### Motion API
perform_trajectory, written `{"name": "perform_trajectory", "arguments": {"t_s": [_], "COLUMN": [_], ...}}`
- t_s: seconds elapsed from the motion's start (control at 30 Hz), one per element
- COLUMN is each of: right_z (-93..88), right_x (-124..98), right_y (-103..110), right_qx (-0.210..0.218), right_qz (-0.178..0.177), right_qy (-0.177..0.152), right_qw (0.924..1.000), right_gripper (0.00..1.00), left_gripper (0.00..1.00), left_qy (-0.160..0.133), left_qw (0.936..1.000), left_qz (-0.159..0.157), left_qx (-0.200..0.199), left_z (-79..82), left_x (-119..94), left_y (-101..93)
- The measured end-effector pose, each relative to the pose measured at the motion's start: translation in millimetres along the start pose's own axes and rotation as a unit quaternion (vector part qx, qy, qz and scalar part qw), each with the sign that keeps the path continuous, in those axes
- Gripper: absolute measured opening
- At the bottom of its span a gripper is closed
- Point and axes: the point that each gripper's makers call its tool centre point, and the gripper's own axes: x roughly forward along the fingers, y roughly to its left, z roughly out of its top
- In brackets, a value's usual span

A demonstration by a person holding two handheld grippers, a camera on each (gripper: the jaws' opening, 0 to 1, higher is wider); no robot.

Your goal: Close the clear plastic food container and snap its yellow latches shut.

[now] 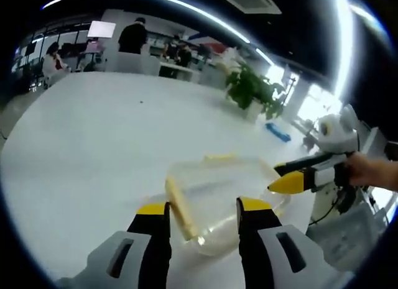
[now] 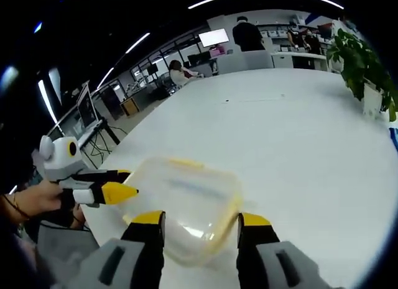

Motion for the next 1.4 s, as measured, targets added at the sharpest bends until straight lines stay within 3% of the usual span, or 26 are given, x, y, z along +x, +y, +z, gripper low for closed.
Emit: {"name": "perform_trajectory", "arguments": {"t_s": [0.23, 0.5, 0.63, 0.7, 0.73, 0.83, 0.97, 1.07, 1.13, 1.17, 1.2, 1.4], "right_z": [0.5, 10.0, 13.2, 16.4, 16.1, 18.1, 14.7, 7.9, 0.1, 9.4, 2.7, 2.3], "right_x": [3.7, 18.6, 19.8, 17.6, 14.8, 7.2, 0.8, -0.5, -1.7, 0.4, -2.1, -1.4], "right_y": [-1.1, 3.5, 4.3, 2.6, 1.3, -2.7, -1.6, 0.4, -0.6, 2.7, 5.2, 5.8], "right_qx": [0.029, 0.038, 0.031, 0.011, 0.009, 0.008, 0.015, 0.007, -0.025, -0.025, -0.024, -0.019], "right_qz": [0.002, 0.003, 0.0, -0.005, -0.01, -0.015, -0.013, -0.014, -0.025, -0.02, -0.019, -0.02], "right_qy": [-0.005, -0.017, -0.014, -0.019, -0.015, -0.024, -0.025, -0.018, -0.004, -0.033, -0.013, -0.013], "right_qw": [0.9996, 0.9991, 0.9994, 0.9998, 0.9998, 0.9996, 0.9995, 0.9997, 0.9994, 0.999, 0.9994, 0.9996], "right_gripper": [0.44, 0.45, 0.45, 0.43, 0.42, 0.35, 0.38, 0.38, 0.39, 0.39, 0.39, 0.38], "left_gripper": [0.39, 0.39, 0.39, 0.39, 0.4, 0.41, 0.42, 0.41, 0.4, 0.4, 0.41, 0.43], "left_qy": [-0.001, -0.012, -0.009, -0.006, -0.005, 0.005, -0.01, -0.005, -0.002, 0.002, 0.005, 0.004], "left_qw": [1.0, 0.9996, 0.9992, 0.9967, 0.9963, 0.997, 0.9978, 0.9976, 0.9973, 0.9973, 0.9973, 0.9973], "left_qz": [0.002, 0.025, 0.035, 0.042, 0.037, 0.03, 0.031, 0.038, 0.038, 0.035, 0.034, 0.027], "left_qx": [0.002, -0.009, 0.017, 0.07, 0.077, 0.071, 0.058, 0.059, 0.063, 0.065, 0.066, 0.068], "left_z": [0.8, 11.8, 15.8, 21.1, 22.0, 21.8, 27.6, 22.1, 15.9, 11.8, 7.1, -0.5], "left_x": [0.9, 4.2, 3.4, 2.2, 2.1, -2.9, -14.3, -20.3, -23.1, -24.6, -27.4, -34.0], "left_y": [1.0, 18.4, 19.5, 18.1, 15.4, 15.8, 17.0, 18.5, 16.9, 15.3, 13.5, 6.2]}}
